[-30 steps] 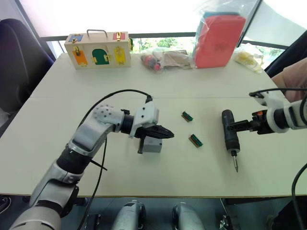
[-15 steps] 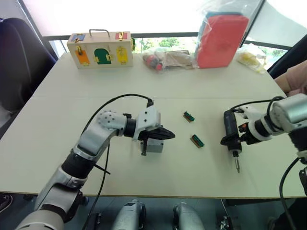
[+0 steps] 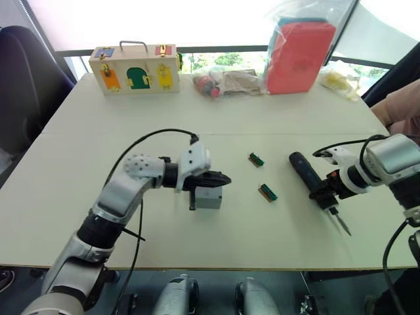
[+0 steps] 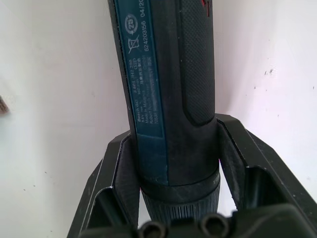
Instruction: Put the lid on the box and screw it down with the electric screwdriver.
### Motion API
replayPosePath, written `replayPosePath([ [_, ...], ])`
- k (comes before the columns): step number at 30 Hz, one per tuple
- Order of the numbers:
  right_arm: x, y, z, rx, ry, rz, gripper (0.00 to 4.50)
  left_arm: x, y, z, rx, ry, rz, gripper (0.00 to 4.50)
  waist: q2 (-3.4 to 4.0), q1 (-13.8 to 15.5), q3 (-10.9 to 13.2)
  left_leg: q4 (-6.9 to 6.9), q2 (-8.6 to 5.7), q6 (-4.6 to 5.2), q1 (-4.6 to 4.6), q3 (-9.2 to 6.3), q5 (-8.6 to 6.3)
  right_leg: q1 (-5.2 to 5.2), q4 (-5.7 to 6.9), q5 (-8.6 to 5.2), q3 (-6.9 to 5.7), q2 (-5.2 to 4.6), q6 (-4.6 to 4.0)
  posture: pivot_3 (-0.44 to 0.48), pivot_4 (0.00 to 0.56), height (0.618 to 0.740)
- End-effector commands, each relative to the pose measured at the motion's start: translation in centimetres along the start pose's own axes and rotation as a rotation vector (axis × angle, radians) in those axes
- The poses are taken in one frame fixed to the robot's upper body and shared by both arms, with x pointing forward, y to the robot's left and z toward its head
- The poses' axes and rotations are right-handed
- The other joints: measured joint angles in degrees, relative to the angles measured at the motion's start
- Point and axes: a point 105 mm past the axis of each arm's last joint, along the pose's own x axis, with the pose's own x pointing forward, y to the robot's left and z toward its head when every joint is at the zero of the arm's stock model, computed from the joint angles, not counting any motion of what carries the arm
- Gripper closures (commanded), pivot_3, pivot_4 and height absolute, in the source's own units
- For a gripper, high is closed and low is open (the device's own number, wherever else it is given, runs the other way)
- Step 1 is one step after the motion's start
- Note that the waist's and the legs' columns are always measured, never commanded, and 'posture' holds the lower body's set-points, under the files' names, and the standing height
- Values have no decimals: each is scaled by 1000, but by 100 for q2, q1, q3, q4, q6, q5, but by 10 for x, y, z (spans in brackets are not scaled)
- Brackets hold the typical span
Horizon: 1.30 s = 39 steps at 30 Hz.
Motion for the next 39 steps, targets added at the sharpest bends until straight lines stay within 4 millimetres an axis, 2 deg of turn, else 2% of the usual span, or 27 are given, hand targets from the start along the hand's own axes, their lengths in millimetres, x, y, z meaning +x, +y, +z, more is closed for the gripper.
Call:
replayPosePath([
  [1,-60,-4,77,37,-416,-12,2674,-16,22,1,-36,-32,104,4500,21,-52,11,0,-3,0,-2,1,0,-5,2,3,1,0,5,0,150,740],
  [3,-88,0,101,51,-608,0,2674,-25,26,0,-56,-30,120,4500,42,-53,22,-7,-6,-18,-11,8,11,-23,8,3,8,0,5,0,150,740],
  [5,-118,14,124,70,-867,84,2674,-31,27,1,-69,-22,122,4500,41,-40,22,-25,6,-44,-33,6,27,-44,8,1,6,17,5,0,150,740],
  [7,-142,26,134,50,-1094,147,2674,-34,27,2,-81,-18,118,4500,42,-42,21,-29,12,-46,-45,-1,28,-47,2,1,0,24,5,0,150,740],
  [8,-158,37,139,18,-1254,183,2674,-37,27,2,-91,-14,116,4500,41,-45,19,-30,11,-46,-48,1,28,-50,2,1,1,22,5,0,150,740],
  [10,-179,69,134,41,-1534,367,2674,-39,28,-2,-108,17,107,4500,33,-51,18,-20,10,-46,-48,-3,28,-42,1,1,-4,23,6,0,150,740],
  [12,-171,102,120,41,-1612,507,2674,-40,26,-6,-115,53,95,4500,36,-56,18,-8,10,-47,-47,-3,29,-38,8,5,-3,22,12,0,150,740],
  [15,-142,142,105,-25,-1561,544,2674,-41,23,-3,-115,74,80,4500,36,-39,18,-8,6,-45,-34,-7,28,-27,17,6,0,21,14,0,150,740],
  [19,-109,173,88,-69,-1490,580,2674,-34,24,-12,-93,132,115,4500,37,-41,18,-5,-2,-41,-31,-9,26,-22,17,6,3,20,14,0,150,740],
  [21,-97,181,84,-94,-1458,587,2674,-33,18,-16,-99,147,104,4500,37,-56,18,-5,-4,-41,-31,-7,26,-24,18,6,5,19,14,0,150,740],
  [28,-80,203,81,-184,-1412,609,2674,-29,4,-29,-131,183,70,4500,38,-69,18,-9,2,-43,-23,-7,27,-25,17,5,8,27,12,0,150,740],
  [39,-60,215,71,-248,-1347,598,2674,-24,-2,-40,-127,227,63,4500,37,-55,18,-9,2,-42,-12,-7,27,-14,16,5,8,25,12,0,150,740],
])
